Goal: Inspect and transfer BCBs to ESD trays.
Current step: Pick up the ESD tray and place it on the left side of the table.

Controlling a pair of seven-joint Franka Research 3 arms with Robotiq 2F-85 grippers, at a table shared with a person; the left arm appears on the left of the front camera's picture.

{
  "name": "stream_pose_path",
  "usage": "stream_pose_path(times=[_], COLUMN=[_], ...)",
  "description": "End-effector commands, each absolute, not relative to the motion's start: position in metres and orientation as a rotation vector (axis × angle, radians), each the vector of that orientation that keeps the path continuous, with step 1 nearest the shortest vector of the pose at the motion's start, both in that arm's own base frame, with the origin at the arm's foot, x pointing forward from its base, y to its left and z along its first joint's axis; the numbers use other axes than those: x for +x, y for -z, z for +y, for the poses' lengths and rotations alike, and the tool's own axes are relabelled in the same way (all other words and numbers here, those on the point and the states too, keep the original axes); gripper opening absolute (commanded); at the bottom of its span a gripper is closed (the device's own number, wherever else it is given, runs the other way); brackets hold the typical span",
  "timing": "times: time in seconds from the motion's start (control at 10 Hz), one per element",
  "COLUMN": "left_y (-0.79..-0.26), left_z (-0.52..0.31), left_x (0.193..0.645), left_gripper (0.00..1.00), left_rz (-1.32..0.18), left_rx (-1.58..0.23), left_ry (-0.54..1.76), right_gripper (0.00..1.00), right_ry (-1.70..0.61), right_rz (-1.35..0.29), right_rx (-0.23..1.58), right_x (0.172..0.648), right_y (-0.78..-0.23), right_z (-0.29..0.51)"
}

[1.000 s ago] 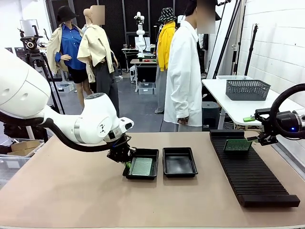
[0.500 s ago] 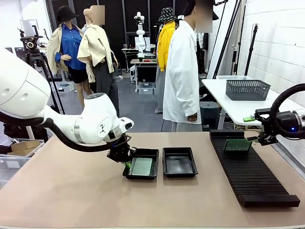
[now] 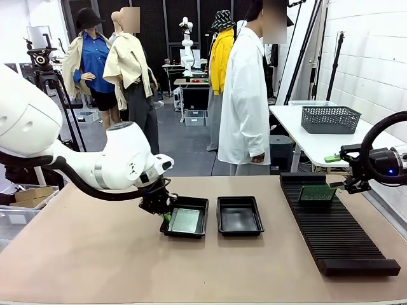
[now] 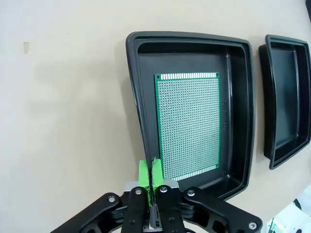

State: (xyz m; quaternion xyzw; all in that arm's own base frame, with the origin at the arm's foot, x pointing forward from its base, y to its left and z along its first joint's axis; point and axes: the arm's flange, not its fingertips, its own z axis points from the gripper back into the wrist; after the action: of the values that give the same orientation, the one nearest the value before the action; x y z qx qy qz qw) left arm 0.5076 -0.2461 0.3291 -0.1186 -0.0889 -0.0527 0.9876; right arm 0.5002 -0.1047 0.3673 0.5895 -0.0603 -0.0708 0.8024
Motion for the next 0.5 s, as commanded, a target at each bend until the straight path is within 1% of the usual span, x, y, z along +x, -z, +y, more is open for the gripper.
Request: stream_pose_path(times=[0.0, 0.4], left_y=[-0.34, -0.344], left_z=[-0.218, -0.183], left_x=[0.499, 0.498], left_gripper=[0.0, 0.0], left_rz=[-0.17, -0.15], left_rx=[-0.259, -0.236], left_ry=[0.133, 0.131], right_gripper=[1.0, 1.0], right_ry=[0.164, 0.164], right_rz=[-0.135, -0.135], right_rx=[1.254, 1.254], right_x=[0.497, 0.497], right_y=[-0.368, -0.368], right_z=[-0.104, -0.104])
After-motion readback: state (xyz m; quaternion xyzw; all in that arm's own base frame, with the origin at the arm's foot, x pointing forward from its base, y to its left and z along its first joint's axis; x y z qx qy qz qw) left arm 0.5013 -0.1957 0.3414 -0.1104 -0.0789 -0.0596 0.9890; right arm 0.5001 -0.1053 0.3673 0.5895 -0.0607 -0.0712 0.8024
